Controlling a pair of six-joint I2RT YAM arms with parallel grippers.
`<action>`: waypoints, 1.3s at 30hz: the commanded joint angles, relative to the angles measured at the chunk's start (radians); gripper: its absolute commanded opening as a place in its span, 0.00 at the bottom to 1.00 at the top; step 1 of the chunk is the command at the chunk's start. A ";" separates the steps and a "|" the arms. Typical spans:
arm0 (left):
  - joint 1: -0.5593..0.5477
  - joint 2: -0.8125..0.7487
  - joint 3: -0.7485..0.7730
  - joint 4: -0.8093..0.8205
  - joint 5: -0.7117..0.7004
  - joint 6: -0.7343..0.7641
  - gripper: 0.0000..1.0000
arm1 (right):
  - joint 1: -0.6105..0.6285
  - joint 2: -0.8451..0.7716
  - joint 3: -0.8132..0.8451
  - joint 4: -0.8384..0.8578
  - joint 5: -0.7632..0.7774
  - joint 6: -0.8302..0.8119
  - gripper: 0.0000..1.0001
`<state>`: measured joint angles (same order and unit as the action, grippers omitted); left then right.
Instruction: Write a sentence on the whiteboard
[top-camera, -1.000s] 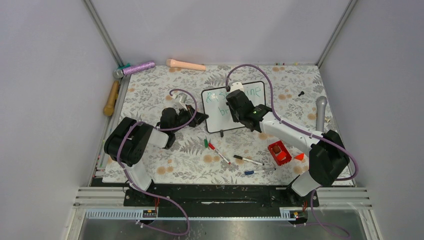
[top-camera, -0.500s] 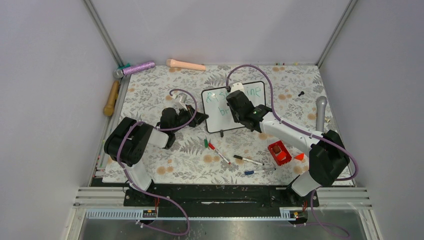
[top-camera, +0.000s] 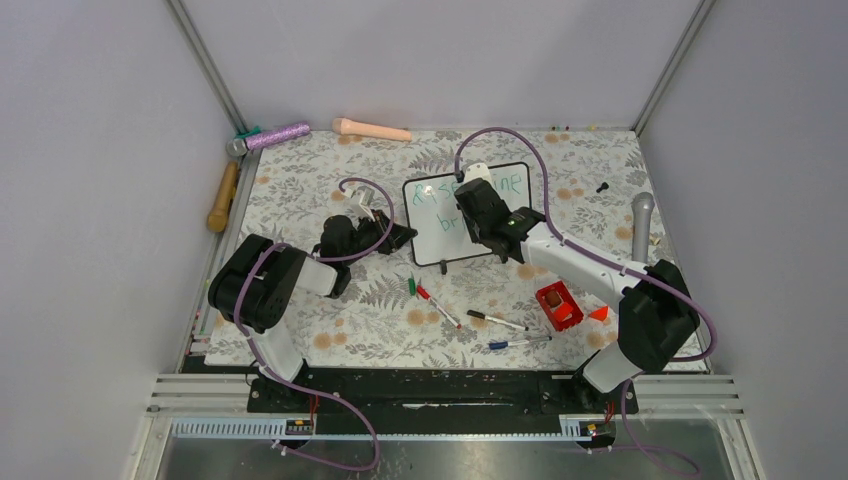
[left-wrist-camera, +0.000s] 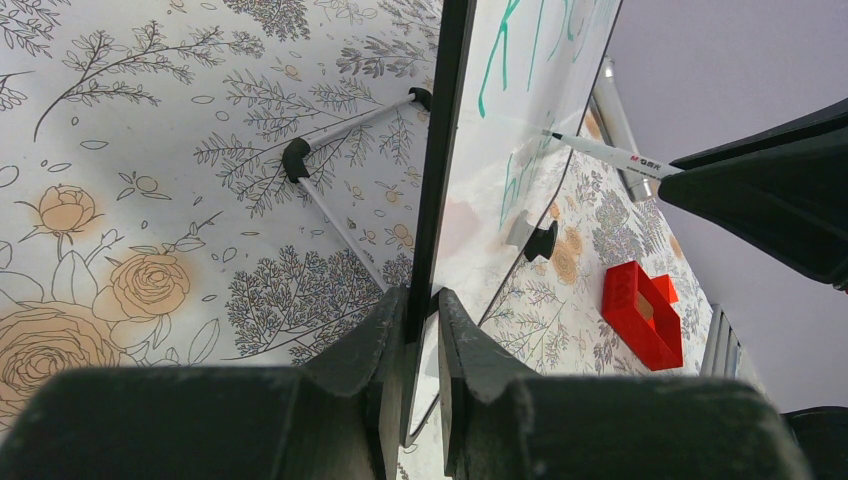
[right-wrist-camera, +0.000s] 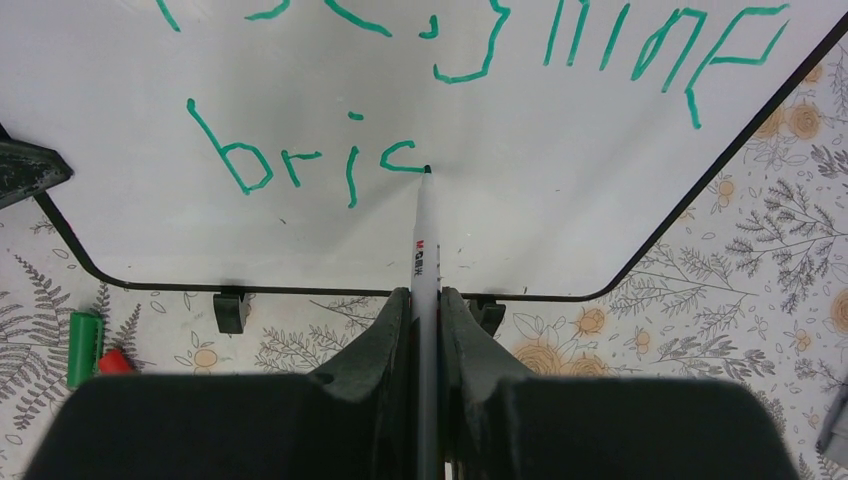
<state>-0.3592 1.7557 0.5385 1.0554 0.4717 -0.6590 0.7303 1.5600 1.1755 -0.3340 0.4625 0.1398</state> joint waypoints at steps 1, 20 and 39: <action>0.007 -0.008 0.012 0.038 -0.022 0.009 0.00 | -0.016 0.007 0.056 0.004 0.021 -0.012 0.00; 0.007 -0.008 0.013 0.036 -0.019 0.008 0.00 | -0.018 -0.004 0.029 0.008 0.009 -0.008 0.00; 0.006 -0.008 0.012 0.034 -0.020 0.009 0.00 | -0.017 -0.030 -0.076 0.038 -0.094 0.054 0.00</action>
<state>-0.3592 1.7557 0.5385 1.0554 0.4713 -0.6590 0.7223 1.5421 1.0985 -0.3393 0.4118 0.1669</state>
